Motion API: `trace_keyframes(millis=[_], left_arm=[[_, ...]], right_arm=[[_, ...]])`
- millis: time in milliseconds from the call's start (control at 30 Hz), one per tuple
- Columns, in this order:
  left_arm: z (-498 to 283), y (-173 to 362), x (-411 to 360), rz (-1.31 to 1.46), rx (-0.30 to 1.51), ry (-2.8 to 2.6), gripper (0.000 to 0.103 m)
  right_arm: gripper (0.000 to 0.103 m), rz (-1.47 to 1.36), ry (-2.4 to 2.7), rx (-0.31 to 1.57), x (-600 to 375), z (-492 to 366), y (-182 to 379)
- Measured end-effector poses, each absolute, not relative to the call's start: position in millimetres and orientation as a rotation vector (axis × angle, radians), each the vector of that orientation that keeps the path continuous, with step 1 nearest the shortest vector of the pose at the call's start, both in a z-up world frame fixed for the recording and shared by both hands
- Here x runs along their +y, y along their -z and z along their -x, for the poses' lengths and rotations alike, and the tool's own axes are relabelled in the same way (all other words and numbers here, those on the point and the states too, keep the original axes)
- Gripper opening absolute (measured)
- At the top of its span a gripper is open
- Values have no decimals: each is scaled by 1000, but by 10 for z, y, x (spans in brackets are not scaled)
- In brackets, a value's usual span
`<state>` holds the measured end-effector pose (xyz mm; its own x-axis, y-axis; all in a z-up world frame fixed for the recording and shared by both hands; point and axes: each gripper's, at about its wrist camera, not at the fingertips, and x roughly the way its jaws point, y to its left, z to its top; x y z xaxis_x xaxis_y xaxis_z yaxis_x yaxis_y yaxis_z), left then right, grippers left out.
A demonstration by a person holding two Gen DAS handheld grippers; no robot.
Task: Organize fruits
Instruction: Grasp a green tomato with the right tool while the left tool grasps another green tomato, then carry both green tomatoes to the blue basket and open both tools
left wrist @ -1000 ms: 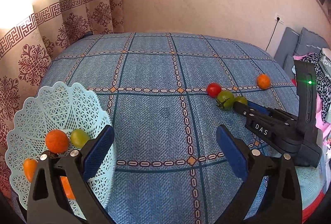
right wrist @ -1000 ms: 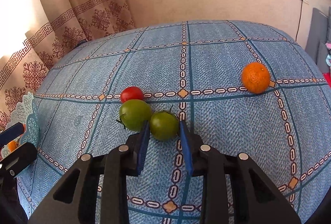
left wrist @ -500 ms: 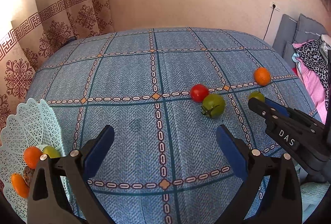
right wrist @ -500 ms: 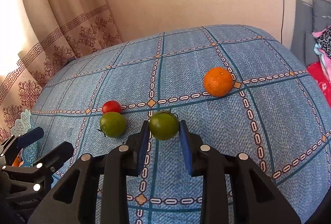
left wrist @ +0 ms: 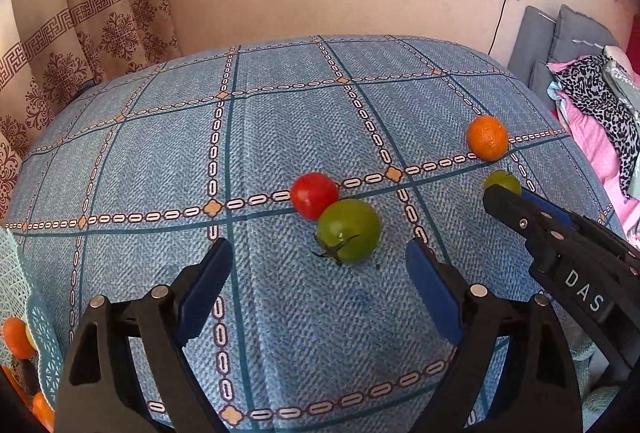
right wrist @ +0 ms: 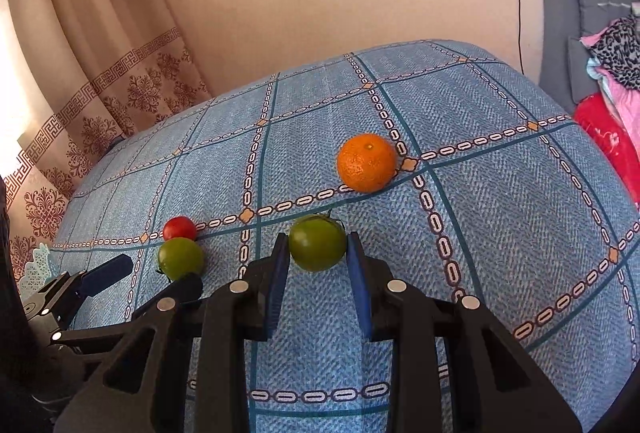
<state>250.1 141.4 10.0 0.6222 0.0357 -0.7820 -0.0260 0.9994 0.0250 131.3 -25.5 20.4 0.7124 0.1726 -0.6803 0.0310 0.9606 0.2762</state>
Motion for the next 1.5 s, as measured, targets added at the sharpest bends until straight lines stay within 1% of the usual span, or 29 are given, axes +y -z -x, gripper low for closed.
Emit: trace_keyframes(millis=[100,133,200,333,367,400,433,467,500,1033,1233,1500], left_arm=[[-2579,-57,1365,-7,914,-32,75],[-2603,-39,1374,-2,918,-36,74],[-2647,1,1401,12,925,-43,66],[-2654,9,1465,21,911,-61,58],[-2647,2,1481,26,906,-58,53],[-2641,-1,1494,29,904,-55,45],[-2635,-3,1504,28,903,-58,41],[-2624,-8,1514,27,900,-61,35],[-2607,-16,1519,32,897,-58,34],[-2115,-121,1647,79,898,-78,33],[-1892,-304,1707,56,845,-115,33],[-1594,-582,1842,65,768,-160,33]], right_arm=[[29,-276,-73,773,-254,-1305,-203],[29,-274,-72,771,-256,-1302,-203],[29,-267,-71,770,-224,-1296,-207],[29,-266,-68,760,-201,-1296,-235],[29,-271,-67,757,-211,-1293,-244],[29,-275,-64,754,-219,-1284,-249],[29,-278,-63,751,-230,-1278,-252],[29,-279,-63,750,-235,-1274,-255],[29,-279,-63,749,-236,-1271,-257],[29,-278,-96,718,-173,-1182,-343],[29,-279,-128,683,-146,-1098,-450],[29,-280,-175,603,-87,-884,-735]])
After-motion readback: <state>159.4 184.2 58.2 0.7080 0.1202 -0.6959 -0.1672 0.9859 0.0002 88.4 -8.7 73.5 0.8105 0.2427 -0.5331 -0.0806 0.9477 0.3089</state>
